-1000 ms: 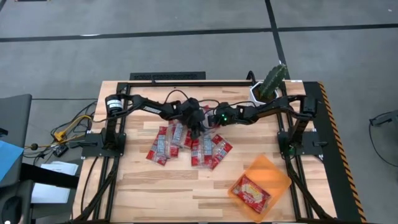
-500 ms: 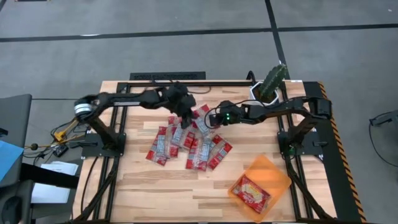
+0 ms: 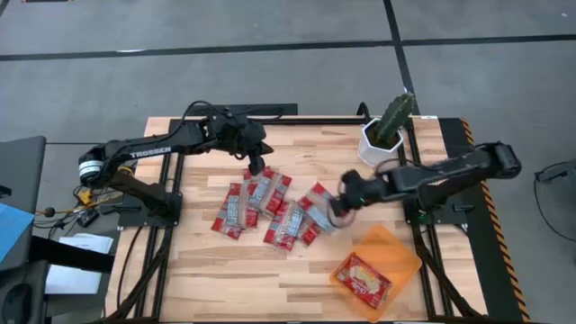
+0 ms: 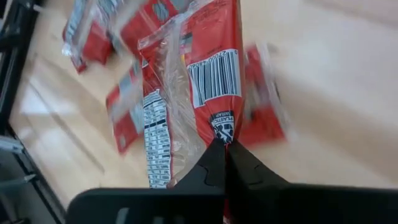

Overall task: Sort popcorn bags into baskets
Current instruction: Put the red popcorn bag into the orange bin

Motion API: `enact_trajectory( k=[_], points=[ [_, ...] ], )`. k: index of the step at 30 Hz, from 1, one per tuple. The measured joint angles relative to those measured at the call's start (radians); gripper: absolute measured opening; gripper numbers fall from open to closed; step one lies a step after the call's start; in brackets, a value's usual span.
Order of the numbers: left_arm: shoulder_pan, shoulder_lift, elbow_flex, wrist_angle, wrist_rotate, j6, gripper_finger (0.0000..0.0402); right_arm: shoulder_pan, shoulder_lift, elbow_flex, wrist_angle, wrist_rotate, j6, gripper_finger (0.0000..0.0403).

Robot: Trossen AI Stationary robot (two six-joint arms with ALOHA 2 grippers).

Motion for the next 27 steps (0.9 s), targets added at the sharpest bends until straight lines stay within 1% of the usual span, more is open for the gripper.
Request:
enact_trajectory(
  k=[4, 7, 9, 12, 15, 16, 18, 20, 25, 27],
  points=[
    [0.000, 0.000, 0.000, -0.013, 0.000, -0.018, 0.0000, 0.191, -0.094, 0.000, -0.118, 0.098, 0.199, 0.0005],
    [0.000, 0.000, 0.000, -0.011, 0.000, -0.025, 0.0000, 0.339, -0.132, 0.000, -0.194, 0.166, 0.367, 0.0006],
    [0.000, 0.000, 0.000, -0.009, 0.000, -0.039, 0.0000, 0.435, -0.138, 0.000, -0.235, 0.191, 0.484, 0.0010],
    [0.000, 0.000, 0.000, -0.009, 0.000, -0.054, 0.0000, 0.573, -0.130, 0.000, -0.277, 0.201, 0.625, 0.0011],
    [0.000, 0.000, 0.000, -0.008, 0.000, -0.058, 0.0000, 0.689, -0.107, 0.000, -0.301, 0.206, 0.753, 0.0006],
    [0.000, 0.000, 0.000, -0.009, 0.000, -0.067, 0.0000, 0.722, -0.101, 0.000, -0.310, 0.220, 0.825, 0.0006],
    [0.000, 0.000, 0.000, -0.008, 0.000, -0.079, 0.0000, 0.782, -0.089, 0.000, -0.332, 0.231, 0.916, 0.0007],
    [0.000, 0.001, 0.000, -0.007, -0.005, -0.090, 0.0000, 0.823, -0.081, 0.000, -0.350, 0.226, 0.946, 0.0011],
    [0.000, 0.001, 0.000, -0.008, -0.016, -0.122, 0.0000, 0.835, -0.081, 0.000, -0.375, 0.183, 0.947, 0.0010],
    [0.000, 0.001, 0.000, -0.007, -0.017, -0.126, 0.0000, 0.839, -0.082, 0.000, -0.416, 0.135, 0.952, 0.0008]
  ],
)
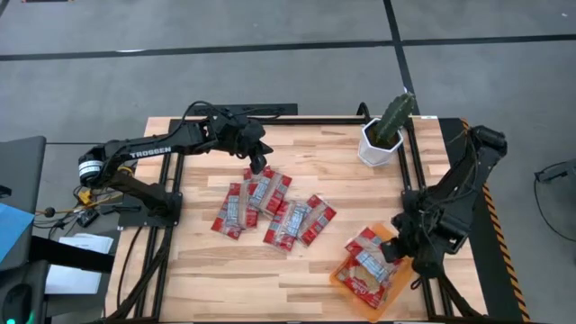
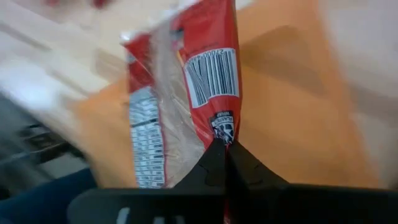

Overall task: Sort popcorn bags into baskets
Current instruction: Put the red popcorn bag into the orange bin

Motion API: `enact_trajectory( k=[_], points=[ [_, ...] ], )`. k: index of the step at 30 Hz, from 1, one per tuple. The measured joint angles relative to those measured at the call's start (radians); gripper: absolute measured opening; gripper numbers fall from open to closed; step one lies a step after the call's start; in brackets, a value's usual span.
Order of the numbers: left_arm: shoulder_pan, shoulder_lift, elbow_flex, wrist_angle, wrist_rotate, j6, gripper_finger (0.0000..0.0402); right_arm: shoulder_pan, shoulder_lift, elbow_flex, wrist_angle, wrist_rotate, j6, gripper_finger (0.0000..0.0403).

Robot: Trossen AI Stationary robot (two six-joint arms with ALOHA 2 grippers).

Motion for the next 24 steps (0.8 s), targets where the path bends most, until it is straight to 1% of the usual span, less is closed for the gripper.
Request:
enact_trajectory(
  k=[2, 4, 8, 11, 20, 24],
  points=[
    [0.000, 0.000, 0.000, 0.000, 0.000, -0.005, 0.0000, 0.000, 0.000, 0.000, -0.038, -0.069, 0.007, 0.0007],
    [0.000, 0.000, 0.000, 0.000, -0.001, -0.017, 0.0000, 0.000, 0.000, 0.000, -0.074, -0.111, 0.007, 0.0009],
    [-0.001, 0.000, 0.000, 0.000, -0.001, -0.032, 0.0000, 0.000, 0.000, 0.000, -0.101, -0.126, 0.007, 0.0019],
    [-0.001, 0.000, 0.000, 0.000, -0.001, -0.034, 0.0000, 0.002, 0.003, 0.000, -0.114, -0.166, -0.001, 0.0022],
    [-0.001, 0.000, 0.000, 0.000, -0.003, -0.034, 0.0000, 0.047, 0.064, 0.000, -0.089, -0.182, -0.004, 0.0021],
    [-0.001, 0.000, 0.000, 0.000, -0.017, -0.035, 0.0000, 0.037, 0.085, 0.000, -0.125, -0.178, -0.008, 0.0027]
  ],
)
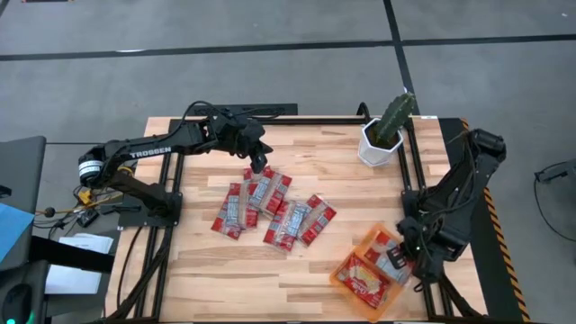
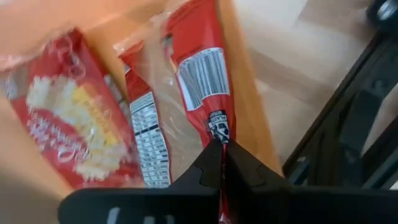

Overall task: Sort popcorn bags into baskets
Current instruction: Put the red popcorn bag into the orange bin

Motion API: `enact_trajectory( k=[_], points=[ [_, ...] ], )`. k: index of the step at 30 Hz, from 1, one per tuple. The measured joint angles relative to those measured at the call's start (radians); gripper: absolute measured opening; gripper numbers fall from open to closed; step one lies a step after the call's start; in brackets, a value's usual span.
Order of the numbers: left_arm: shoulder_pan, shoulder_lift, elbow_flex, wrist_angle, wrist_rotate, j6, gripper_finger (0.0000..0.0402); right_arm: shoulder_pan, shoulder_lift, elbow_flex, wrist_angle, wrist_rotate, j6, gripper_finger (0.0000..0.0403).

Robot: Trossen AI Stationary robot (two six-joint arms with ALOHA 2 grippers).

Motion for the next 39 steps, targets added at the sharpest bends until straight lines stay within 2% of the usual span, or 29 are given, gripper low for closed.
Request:
enact_trajectory(
  k=[11, 16, 22, 27, 30, 33, 39],
  points=[
    [0.000, 0.000, 0.000, -0.001, -0.004, -0.025, 0.0001, -0.071, 0.054, 0.000, -0.001, 0.005, -0.042, 0.0038],
    [-0.005, 0.000, 0.000, -0.002, 0.003, -0.025, 0.0026, -0.082, 0.054, 0.000, 0.016, 0.005, -0.042, 0.0084],
    [-0.016, 0.000, 0.000, -0.062, 0.111, -0.015, 0.0096, -0.106, 0.013, 0.004, 0.014, 0.015, -0.026, 0.0153],
    [-0.019, 0.000, 0.000, -0.261, 0.141, 0.022, 0.0140, -0.144, -0.026, 0.087, -0.044, 0.175, -0.037, 0.0172],
    [-0.020, -0.003, -0.026, -0.286, 0.145, 0.001, 0.0152, -0.196, -0.030, 0.145, -0.077, 0.279, -0.082, 0.0167],
    [-0.028, -0.040, -0.117, -0.222, 0.146, -0.059, 0.0157, -0.285, -0.026, 0.175, -0.059, 0.335, -0.199, 0.0158],
    [-0.038, -0.064, -0.341, 0.085, 0.135, -0.259, 0.0158, -0.523, 0.005, 0.180, 0.119, 0.434, -0.527, 0.0150]
  ],
)
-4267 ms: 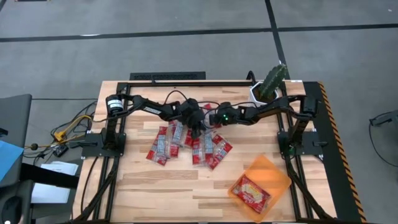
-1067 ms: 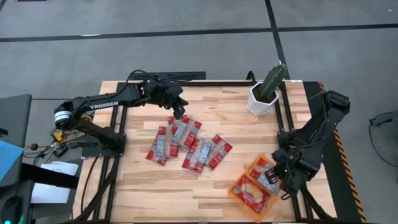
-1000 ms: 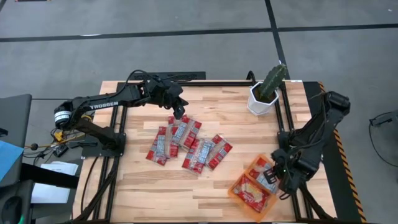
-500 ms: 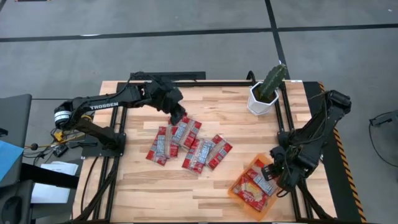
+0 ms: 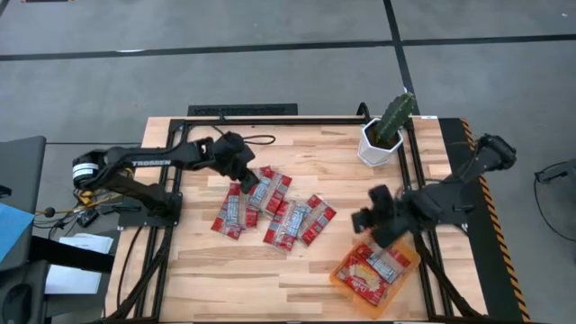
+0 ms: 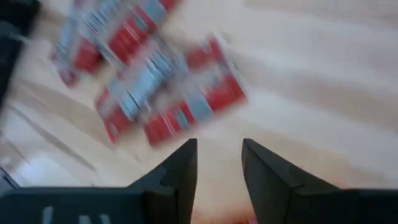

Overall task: Sort popcorn bags into baskets
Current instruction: Put the red popcorn bag into the orange bin

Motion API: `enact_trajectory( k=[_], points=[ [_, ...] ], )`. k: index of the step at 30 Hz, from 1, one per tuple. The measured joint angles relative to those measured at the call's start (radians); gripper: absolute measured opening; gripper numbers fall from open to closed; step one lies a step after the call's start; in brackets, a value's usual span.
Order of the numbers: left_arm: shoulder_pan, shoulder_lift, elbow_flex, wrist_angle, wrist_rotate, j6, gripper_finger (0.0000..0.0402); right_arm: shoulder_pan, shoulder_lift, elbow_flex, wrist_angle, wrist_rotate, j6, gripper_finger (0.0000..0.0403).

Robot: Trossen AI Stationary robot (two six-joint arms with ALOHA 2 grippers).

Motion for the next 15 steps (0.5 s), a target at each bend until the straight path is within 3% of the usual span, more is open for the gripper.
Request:
enact_trajectory(
  k=[4, 7, 11, 15],
  points=[
    [-0.012, -0.001, -0.096, 0.134, 0.030, -0.077, 0.0158, -0.188, 0.030, 0.000, 0.185, -0.043, -0.269, 0.0174],
    [-0.023, -0.001, -0.121, 0.152, -0.008, -0.081, 0.0155, -0.305, 0.066, 0.000, 0.322, -0.091, -0.438, 0.0206],
    [-0.047, -0.001, -0.147, 0.184, -0.043, -0.079, 0.0142, -0.429, 0.141, 0.000, 0.490, -0.157, -0.586, 0.0245],
    [-0.071, -0.002, -0.174, 0.189, -0.107, -0.089, 0.0136, -0.518, 0.253, 0.000, 0.659, -0.272, -0.637, 0.0259]
  ],
)
